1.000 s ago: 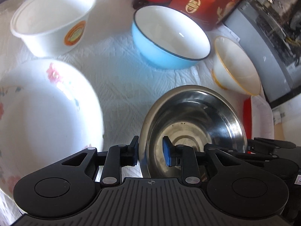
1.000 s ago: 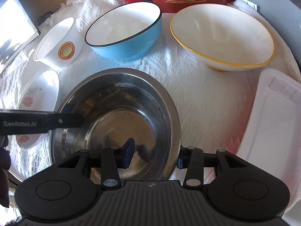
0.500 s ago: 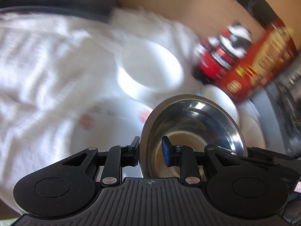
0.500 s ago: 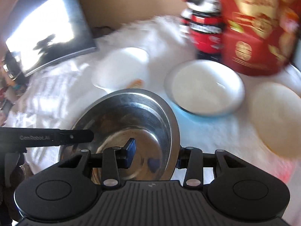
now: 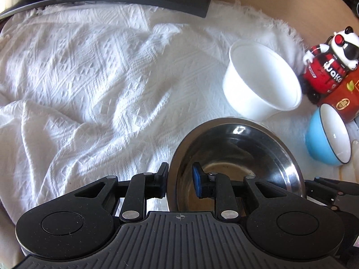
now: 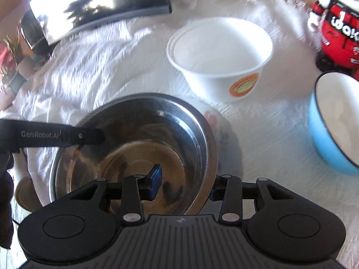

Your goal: Organize plates and bowls

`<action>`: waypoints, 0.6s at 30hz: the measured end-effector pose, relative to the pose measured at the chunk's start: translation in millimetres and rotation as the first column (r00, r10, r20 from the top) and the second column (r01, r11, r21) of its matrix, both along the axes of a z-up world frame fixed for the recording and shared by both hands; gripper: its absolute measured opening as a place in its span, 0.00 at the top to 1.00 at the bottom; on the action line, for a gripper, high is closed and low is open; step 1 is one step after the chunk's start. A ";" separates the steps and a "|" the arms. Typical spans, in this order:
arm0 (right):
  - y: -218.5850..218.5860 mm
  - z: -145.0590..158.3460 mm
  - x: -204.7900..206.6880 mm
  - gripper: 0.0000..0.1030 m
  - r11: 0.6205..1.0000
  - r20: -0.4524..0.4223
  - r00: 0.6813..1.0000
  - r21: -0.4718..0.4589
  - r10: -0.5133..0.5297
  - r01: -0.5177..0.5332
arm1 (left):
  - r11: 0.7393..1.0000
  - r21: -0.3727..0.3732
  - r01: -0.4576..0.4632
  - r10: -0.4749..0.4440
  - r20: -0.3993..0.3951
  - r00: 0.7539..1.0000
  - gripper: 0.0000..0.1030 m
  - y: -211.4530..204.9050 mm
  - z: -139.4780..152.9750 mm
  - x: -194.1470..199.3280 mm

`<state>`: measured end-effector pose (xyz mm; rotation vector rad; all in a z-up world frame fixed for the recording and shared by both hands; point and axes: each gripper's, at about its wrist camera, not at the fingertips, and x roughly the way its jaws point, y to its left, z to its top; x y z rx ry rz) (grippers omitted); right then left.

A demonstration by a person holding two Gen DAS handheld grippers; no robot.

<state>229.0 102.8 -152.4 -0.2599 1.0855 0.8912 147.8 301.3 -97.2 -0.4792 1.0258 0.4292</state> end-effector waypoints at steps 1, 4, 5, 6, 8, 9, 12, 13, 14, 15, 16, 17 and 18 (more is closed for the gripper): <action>0.9 -2.9 -1.7 0.60 1.000 0.000 1.000 -0.007 0.005 -0.005 | 1.000 -0.006 0.004 -0.004 0.000 1.000 0.77 1.6 -0.8 0.8; 4.4 -9.5 -0.9 0.60 0.999 0.015 1.000 -0.035 0.002 -0.001 | 1.000 -0.015 0.016 -0.016 -0.003 1.000 0.78 3.3 -4.0 3.8; 5.6 -10.9 0.0 0.60 0.999 0.014 1.000 -0.039 -0.001 0.001 | 1.000 -0.015 0.022 -0.022 -0.007 1.000 0.78 3.2 -5.9 4.8; 6.1 -11.9 1.0 0.60 0.999 0.013 1.000 -0.043 -0.002 0.003 | 0.999 -0.013 0.030 -0.030 -0.010 0.999 0.78 2.5 -7.2 5.6; 5.5 -12.2 2.2 0.59 0.999 0.022 1.000 -0.041 -0.003 0.004 | 0.999 -0.006 0.046 -0.046 -0.009 0.999 0.78 2.2 -9.6 6.9; 5.1 -11.6 2.0 0.59 0.999 0.032 0.999 -0.043 -0.002 0.003 | 0.999 -0.002 0.053 -0.053 -0.009 0.999 0.78 1.6 -9.8 7.3; 5.3 -10.5 2.1 0.59 0.999 0.046 0.999 -0.045 0.001 0.001 | 0.998 -0.004 0.068 -0.068 -0.010 0.998 0.78 2.4 -9.6 7.7; 4.7 -9.9 2.4 0.59 0.999 0.050 0.999 -0.046 0.002 0.000 | 0.997 -0.007 0.071 -0.071 -0.009 0.997 0.78 3.5 -9.1 7.6; 4.4 -9.2 2.4 0.59 0.999 0.054 0.999 -0.046 0.004 -0.001 | 0.997 -0.012 0.073 -0.073 -0.008 0.997 0.78 4.2 -7.7 6.7; 3.5 -8.5 2.4 0.59 0.999 0.058 0.998 -0.046 0.005 -0.002 | 0.997 -0.014 0.075 -0.075 -0.004 0.997 0.78 5.0 -5.9 5.8; 2.8 -7.7 2.5 0.59 0.999 0.061 0.998 -0.046 0.006 -0.003 | 0.997 -0.015 0.079 -0.079 0.000 0.997 0.78 5.4 -3.4 4.6; 1.8 -6.9 2.3 0.59 0.999 0.065 0.998 -0.046 0.007 -0.004 | 0.996 -0.014 0.083 -0.083 0.006 0.996 0.78 5.9 -1.0 3.5; 0.6 -5.9 2.0 0.59 0.999 0.070 0.998 -0.045 0.008 -0.005 | 0.996 -0.015 0.085 -0.085 0.010 0.996 0.78 6.8 0.9 2.6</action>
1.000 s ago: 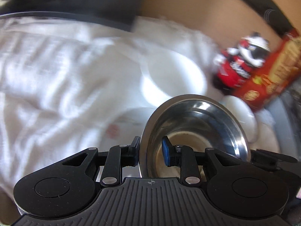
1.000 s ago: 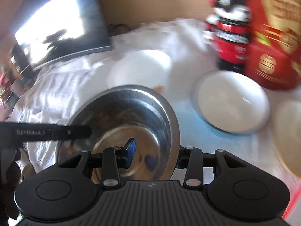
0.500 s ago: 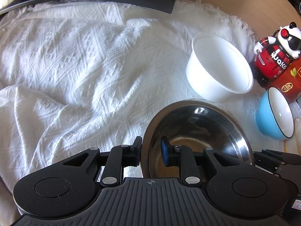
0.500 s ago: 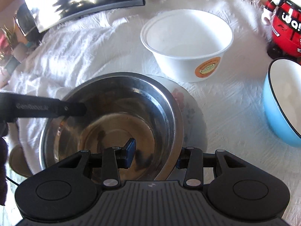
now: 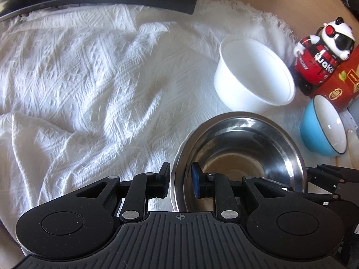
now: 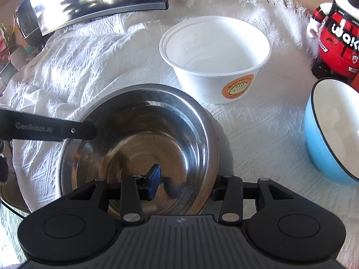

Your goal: Organize plates and bowls

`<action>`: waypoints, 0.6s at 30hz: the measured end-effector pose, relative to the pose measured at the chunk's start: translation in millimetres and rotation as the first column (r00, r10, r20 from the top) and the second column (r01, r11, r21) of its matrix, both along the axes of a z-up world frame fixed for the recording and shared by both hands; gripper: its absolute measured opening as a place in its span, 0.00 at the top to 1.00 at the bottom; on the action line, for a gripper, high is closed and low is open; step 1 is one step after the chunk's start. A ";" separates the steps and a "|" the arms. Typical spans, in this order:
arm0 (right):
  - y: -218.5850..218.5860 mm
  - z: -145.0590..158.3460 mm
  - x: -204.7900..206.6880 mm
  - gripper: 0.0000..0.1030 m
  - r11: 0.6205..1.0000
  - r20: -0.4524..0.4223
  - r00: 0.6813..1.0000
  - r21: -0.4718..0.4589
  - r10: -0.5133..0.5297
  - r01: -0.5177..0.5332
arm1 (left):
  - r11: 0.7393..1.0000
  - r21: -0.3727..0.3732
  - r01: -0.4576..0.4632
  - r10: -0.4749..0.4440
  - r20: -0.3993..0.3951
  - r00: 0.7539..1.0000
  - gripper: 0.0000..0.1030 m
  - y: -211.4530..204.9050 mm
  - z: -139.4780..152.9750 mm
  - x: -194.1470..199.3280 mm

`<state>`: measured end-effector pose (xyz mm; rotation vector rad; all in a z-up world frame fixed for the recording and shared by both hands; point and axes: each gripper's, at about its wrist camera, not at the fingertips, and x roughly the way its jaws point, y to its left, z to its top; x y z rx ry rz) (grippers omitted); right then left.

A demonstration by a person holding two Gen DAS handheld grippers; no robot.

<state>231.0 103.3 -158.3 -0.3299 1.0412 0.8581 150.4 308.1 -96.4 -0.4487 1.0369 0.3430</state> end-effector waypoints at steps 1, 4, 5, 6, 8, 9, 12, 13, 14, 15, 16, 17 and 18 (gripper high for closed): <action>-1.1 0.8 -0.2 0.59 1.000 0.004 1.000 0.001 0.001 -0.001 | 1.000 -0.001 -0.001 0.001 0.004 1.000 0.78 1.4 1.9 -0.9; -3.3 4.4 -1.8 0.57 1.000 0.028 1.000 0.004 0.002 -0.002 | 1.000 0.001 -0.015 0.015 0.013 1.000 0.74 5.2 6.0 -4.6; -5.3 6.4 -2.5 0.56 1.000 0.040 0.999 0.007 0.004 -0.004 | 1.000 0.001 -0.016 0.016 0.016 1.000 0.73 6.2 6.9 -5.1; -6.5 8.3 -3.2 0.55 1.000 0.052 0.999 0.010 0.004 -0.005 | 1.000 0.004 -0.017 0.017 0.015 1.000 0.71 6.7 7.3 -5.6; -8.4 12.3 -5.0 0.53 1.000 0.084 0.996 0.013 0.001 -0.002 | 1.000 0.012 -0.016 0.016 0.012 1.000 0.69 6.3 6.9 -5.8; -9.5 14.4 -5.6 0.51 1.000 0.103 0.995 0.013 -0.002 0.001 | 1.000 0.019 -0.015 0.015 0.010 1.000 0.68 5.7 6.7 -5.5; -14.2 19.4 -4.4 0.50 1.000 0.133 0.991 0.018 -0.017 0.014 | 0.999 0.037 -0.008 0.008 0.004 1.000 0.66 3.8 5.9 -3.7; -15.9 20.3 -3.5 0.49 1.000 0.134 0.991 0.020 -0.023 0.021 | 0.999 0.046 -0.005 0.005 0.003 1.000 0.66 3.0 5.8 -2.9; -18.0 20.8 -2.2 0.49 0.999 0.134 0.990 0.021 -0.032 0.030 | 0.998 0.056 -0.001 0.001 0.001 1.000 0.65 1.9 5.8 -1.8; -19.8 20.7 -0.8 0.48 0.999 0.133 0.990 0.021 -0.042 0.039 | 0.998 0.068 0.004 -0.004 -0.001 1.000 0.63 1.2 5.4 -0.7; -21.7 20.1 0.5 0.46 0.999 0.129 0.990 0.021 -0.049 0.047 | 0.997 0.080 0.010 -0.010 -0.006 1.000 0.60 0.5 4.9 0.4; -23.6 19.0 2.0 0.46 0.998 0.121 0.991 0.020 -0.058 0.056 | 0.996 0.088 0.011 -0.010 -0.012 1.000 0.59 -0.2 4.8 1.0; -25.1 17.6 3.7 0.45 0.998 0.110 0.992 0.018 -0.066 0.065 | 0.996 0.087 0.008 -0.007 -0.015 1.000 0.59 -0.3 4.8 1.0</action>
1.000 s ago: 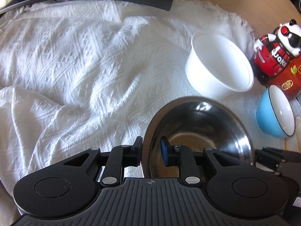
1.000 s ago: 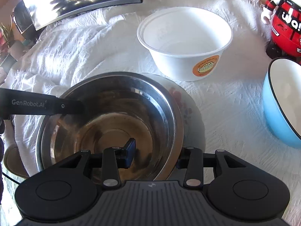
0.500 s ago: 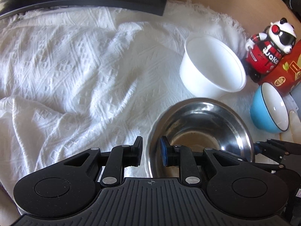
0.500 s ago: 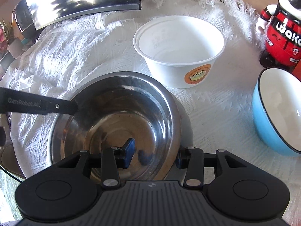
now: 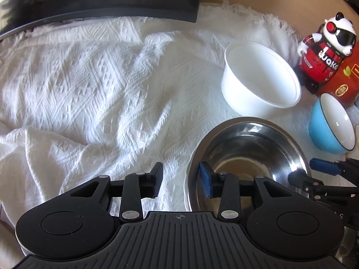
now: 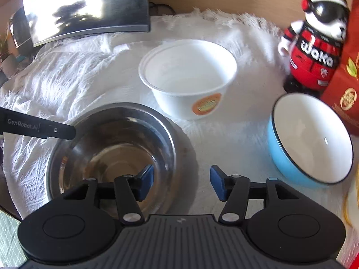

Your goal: Organize plates and bowls

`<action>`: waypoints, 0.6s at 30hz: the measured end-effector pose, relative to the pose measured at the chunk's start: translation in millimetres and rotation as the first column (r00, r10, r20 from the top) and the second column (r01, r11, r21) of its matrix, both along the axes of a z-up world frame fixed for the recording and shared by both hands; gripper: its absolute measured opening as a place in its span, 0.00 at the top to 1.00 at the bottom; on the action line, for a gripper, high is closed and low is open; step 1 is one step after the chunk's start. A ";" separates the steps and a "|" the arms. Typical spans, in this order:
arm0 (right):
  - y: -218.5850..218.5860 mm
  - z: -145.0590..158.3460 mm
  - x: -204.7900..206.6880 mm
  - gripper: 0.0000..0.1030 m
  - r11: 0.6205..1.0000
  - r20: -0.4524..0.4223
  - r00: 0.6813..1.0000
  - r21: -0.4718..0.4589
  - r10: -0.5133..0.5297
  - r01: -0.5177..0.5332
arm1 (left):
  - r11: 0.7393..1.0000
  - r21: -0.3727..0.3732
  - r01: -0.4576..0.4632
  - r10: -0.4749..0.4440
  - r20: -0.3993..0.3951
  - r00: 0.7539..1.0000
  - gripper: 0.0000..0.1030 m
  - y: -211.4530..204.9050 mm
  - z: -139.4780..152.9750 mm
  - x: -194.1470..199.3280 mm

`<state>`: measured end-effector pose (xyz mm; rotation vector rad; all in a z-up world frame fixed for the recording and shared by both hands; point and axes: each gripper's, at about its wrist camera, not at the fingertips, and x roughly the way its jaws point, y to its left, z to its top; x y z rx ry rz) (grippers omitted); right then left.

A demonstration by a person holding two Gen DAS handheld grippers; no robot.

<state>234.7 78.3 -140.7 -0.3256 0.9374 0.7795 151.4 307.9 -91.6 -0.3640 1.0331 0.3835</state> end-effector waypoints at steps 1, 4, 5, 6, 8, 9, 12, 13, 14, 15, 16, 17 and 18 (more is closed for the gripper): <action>-1.4 -1.7 1.7 0.45 1.000 -0.015 1.000 -0.001 -0.007 0.007 | 1.000 -0.010 -0.006 0.006 -0.002 1.000 0.59 1.1 0.0 -0.4; -4.9 -6.8 4.8 0.45 1.000 -0.069 0.997 -0.005 -0.029 0.028 | 0.993 -0.099 -0.061 0.062 0.001 0.998 0.61 11.6 0.8 -5.5; -6.4 -7.6 5.5 0.45 0.999 -0.085 0.996 -0.003 -0.034 0.034 | 0.987 -0.136 -0.084 0.085 0.005 0.996 0.61 16.6 0.5 -8.1; -8.1 -7.9 5.7 0.45 0.999 -0.098 0.994 0.001 -0.039 0.039 | 0.981 -0.167 -0.102 0.104 0.006 0.995 0.61 20.9 -0.1 -10.4; -10.9 -8.9 6.0 0.44 0.998 -0.117 0.992 0.009 -0.053 0.054 | 0.973 -0.198 -0.117 0.121 0.008 0.993 0.61 26.0 0.2 -12.7; -11.7 -9.3 6.5 0.44 0.998 -0.129 0.990 0.012 -0.059 0.062 | 0.975 -0.194 -0.113 0.116 0.007 0.993 0.61 25.8 0.6 -12.4; -12.4 -11.6 8.5 0.44 0.997 -0.170 0.983 0.016 -0.076 0.080 | 0.983 -0.163 -0.082 0.082 -0.009 0.997 0.59 21.4 0.1 -8.2; -12.4 -12.6 9.0 0.44 0.996 -0.180 0.980 0.014 -0.082 0.085 | 0.985 -0.156 -0.073 0.071 -0.015 0.997 0.59 20.2 -1.3 -6.0; -12.6 -13.4 9.6 0.44 0.996 -0.188 0.978 0.012 -0.087 0.091 | 0.986 -0.153 -0.063 0.061 -0.022 0.998 0.60 19.1 -3.7 -3.5; -12.1 -14.4 9.8 0.44 0.995 -0.196 0.976 0.010 -0.094 0.098 | 0.987 -0.152 -0.056 0.052 -0.029 0.998 0.61 18.6 -7.0 -1.1; -11.9 -15.6 10.0 0.44 0.995 -0.204 0.974 0.008 -0.100 0.103 | 0.987 -0.153 -0.050 0.045 -0.036 0.998 0.61 17.9 -10.6 1.5; -11.6 -16.7 10.4 0.44 0.994 -0.211 0.972 0.006 -0.105 0.109 | 0.987 -0.156 -0.044 0.039 -0.039 0.998 0.61 17.4 -13.5 3.4; -11.8 -18.1 10.5 0.44 0.993 -0.218 0.970 0.005 -0.110 0.114 | 0.987 -0.158 -0.038 0.031 -0.042 0.999 0.62 16.7 -15.9 5.0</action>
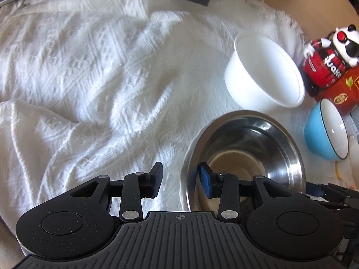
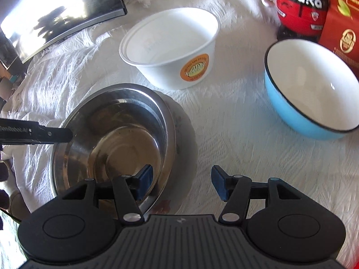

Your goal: Organize plates and bowls

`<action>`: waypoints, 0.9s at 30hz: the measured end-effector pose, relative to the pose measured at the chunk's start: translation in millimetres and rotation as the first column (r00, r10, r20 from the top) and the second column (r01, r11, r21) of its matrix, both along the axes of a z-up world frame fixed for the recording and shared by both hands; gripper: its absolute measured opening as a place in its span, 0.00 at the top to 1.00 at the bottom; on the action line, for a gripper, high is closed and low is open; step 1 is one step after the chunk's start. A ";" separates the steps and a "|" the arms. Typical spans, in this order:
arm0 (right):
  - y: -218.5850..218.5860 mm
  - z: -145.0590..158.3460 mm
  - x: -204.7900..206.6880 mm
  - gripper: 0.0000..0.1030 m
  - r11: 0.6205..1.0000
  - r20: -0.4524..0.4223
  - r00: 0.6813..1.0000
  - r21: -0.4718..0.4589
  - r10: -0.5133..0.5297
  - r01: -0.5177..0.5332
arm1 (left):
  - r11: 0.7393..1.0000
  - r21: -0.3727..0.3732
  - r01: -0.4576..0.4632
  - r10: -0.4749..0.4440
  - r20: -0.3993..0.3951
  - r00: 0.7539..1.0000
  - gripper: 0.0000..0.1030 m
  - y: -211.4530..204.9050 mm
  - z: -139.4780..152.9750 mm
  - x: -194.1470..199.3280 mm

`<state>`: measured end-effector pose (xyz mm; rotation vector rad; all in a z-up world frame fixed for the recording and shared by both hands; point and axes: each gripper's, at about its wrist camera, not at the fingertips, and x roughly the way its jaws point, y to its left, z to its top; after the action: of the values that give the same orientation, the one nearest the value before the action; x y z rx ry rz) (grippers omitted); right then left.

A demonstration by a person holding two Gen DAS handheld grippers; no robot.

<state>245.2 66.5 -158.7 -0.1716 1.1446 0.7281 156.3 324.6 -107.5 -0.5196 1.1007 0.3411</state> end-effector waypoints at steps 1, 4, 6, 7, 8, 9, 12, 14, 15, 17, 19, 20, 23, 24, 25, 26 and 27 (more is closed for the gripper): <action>0.1 -1.2 -0.2 0.44 1.000 -0.008 1.000 0.001 -0.002 0.002 | 1.000 -0.003 0.009 -0.009 -0.001 1.000 0.63 -1.2 -1.8 1.6; 0.0 -4.0 -1.4 0.48 1.000 -0.030 1.000 0.008 -0.003 0.003 | 0.999 -0.023 0.041 -0.041 0.006 0.999 0.63 -5.1 -6.4 5.4; 0.6 -5.4 -2.2 0.54 1.000 -0.044 0.999 0.014 0.003 -0.003 | 0.997 -0.040 0.062 -0.062 0.013 0.998 0.61 -8.0 -9.0 8.2; 1.5 -5.9 -2.8 0.57 1.000 -0.052 0.999 0.018 0.010 -0.009 | 0.997 -0.039 0.070 -0.070 0.011 0.998 0.60 -9.6 -10.6 9.8; 2.6 -6.1 -3.4 0.57 1.000 -0.055 0.998 0.019 0.016 -0.015 | 0.996 -0.034 0.078 -0.078 0.006 0.997 0.60 -11.0 -12.6 11.3; 4.2 -6.3 -4.6 0.57 1.000 -0.055 0.998 0.017 0.022 -0.021 | 0.996 -0.035 0.083 -0.083 0.003 0.997 0.60 -10.9 -14.9 12.2; 6.9 -5.7 -6.9 0.58 1.000 -0.042 0.999 0.003 0.022 -0.022 | 0.995 -0.049 0.082 -0.082 0.005 0.997 0.61 -9.0 -17.5 12.7; 6.9 -5.0 -7.4 0.58 1.000 -0.044 0.999 -0.001 0.018 -0.018 | 0.995 -0.055 0.078 -0.078 -0.008 0.997 0.61 -8.3 -16.8 17.1; 6.5 -4.7 -7.0 0.58 1.000 -0.049 0.999 -0.001 0.012 -0.012 | 0.995 -0.051 0.084 -0.085 -0.014 0.996 0.60 -9.0 -16.0 20.6; 4.7 -4.6 -6.7 0.58 1.000 -0.055 0.998 -0.003 0.004 -0.004 | 0.994 -0.040 0.098 -0.098 -0.011 0.995 0.60 -12.5 -15.1 27.9; 3.1 -3.9 -7.1 0.58 1.000 -0.048 0.999 -0.012 -0.003 0.003 | 0.993 -0.047 0.104 -0.105 -0.006 0.994 0.60 -15.6 -16.6 34.2; 1.4 -3.9 -7.1 0.58 1.000 -0.042 0.999 -0.018 -0.010 0.009 | 0.993 -0.047 0.108 -0.109 -0.003 0.994 0.60 -17.4 -16.9 36.8; -4.5 -3.6 -4.7 0.58 0.999 -0.037 0.999 -0.021 -0.025 0.025 | 0.993 -0.043 0.112 -0.113 -0.005 0.994 0.60 -23.0 -17.4 41.6; -6.0 -4.1 -4.0 0.58 0.999 -0.038 0.999 -0.021 -0.029 0.028 | 0.993 -0.038 0.109 -0.109 -0.006 0.994 0.60 -24.1 -17.7 42.0; -7.5 -4.4 -3.7 0.58 0.999 -0.038 0.999 -0.018 -0.029 0.028 | 0.994 -0.039 0.104 -0.104 -0.004 0.995 0.60 -24.1 -17.9 41.8; -8.6 -4.5 -3.4 0.58 1.000 -0.038 0.999 -0.013 -0.024 0.024 | 0.994 -0.043 0.097 -0.097 -0.001 0.995 0.60 -23.7 -17.8 41.1; -8.7 -4.4 -3.8 0.58 1.000 -0.035 0.999 -0.010 -0.020 0.019 | 0.995 -0.047 0.090 -0.089 0.003 0.996 0.60 -23.0 -17.7 40.1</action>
<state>241.4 57.8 -163.2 -0.1564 1.1821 0.7107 196.4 301.6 -125.2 -0.5100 1.1294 0.2373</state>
